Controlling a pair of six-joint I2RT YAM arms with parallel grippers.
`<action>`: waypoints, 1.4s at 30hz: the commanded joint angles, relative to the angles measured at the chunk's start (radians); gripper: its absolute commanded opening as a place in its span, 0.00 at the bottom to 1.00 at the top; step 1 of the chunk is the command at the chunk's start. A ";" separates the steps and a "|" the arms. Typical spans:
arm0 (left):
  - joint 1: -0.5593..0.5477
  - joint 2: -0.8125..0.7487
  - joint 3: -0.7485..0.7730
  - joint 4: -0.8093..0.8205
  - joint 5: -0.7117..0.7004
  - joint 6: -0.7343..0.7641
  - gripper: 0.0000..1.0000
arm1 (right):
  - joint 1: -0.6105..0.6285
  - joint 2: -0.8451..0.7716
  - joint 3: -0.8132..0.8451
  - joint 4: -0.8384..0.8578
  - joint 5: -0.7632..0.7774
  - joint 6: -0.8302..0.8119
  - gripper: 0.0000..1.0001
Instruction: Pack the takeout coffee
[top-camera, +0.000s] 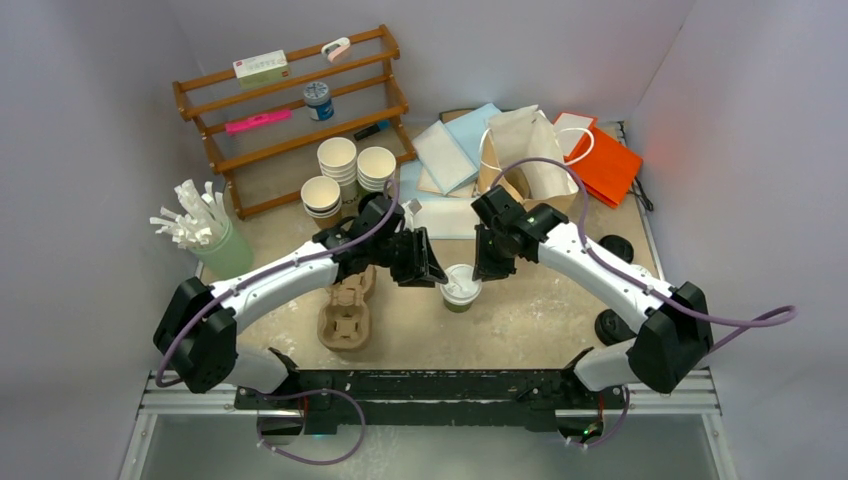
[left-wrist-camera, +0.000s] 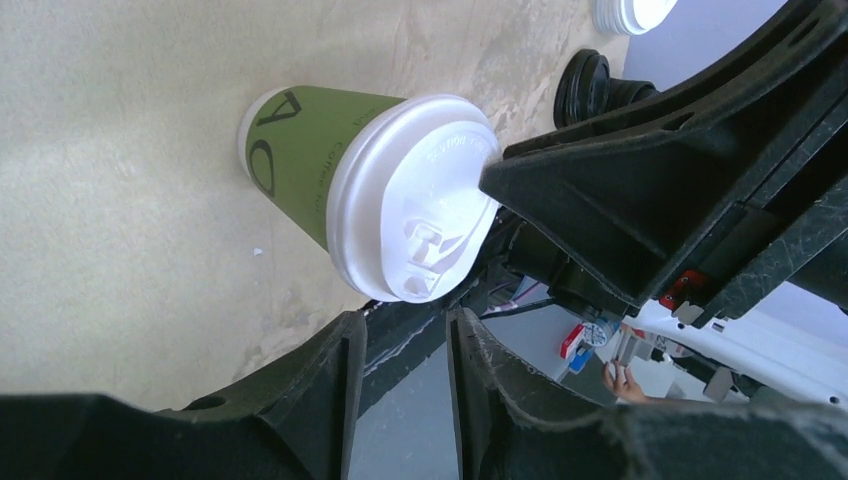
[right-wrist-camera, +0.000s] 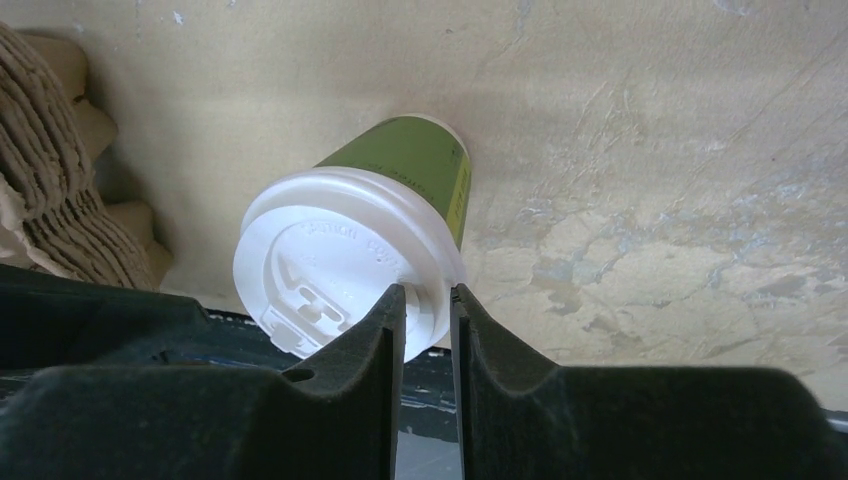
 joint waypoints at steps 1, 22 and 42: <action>-0.009 -0.029 -0.020 0.071 -0.014 -0.062 0.38 | -0.011 -0.005 0.023 0.023 0.005 -0.043 0.25; -0.011 0.057 -0.034 0.152 0.041 -0.099 0.28 | -0.015 -0.024 -0.022 0.039 -0.038 -0.022 0.20; -0.009 0.125 -0.002 0.115 0.030 -0.046 0.25 | -0.015 -0.044 -0.102 0.047 -0.097 0.001 0.17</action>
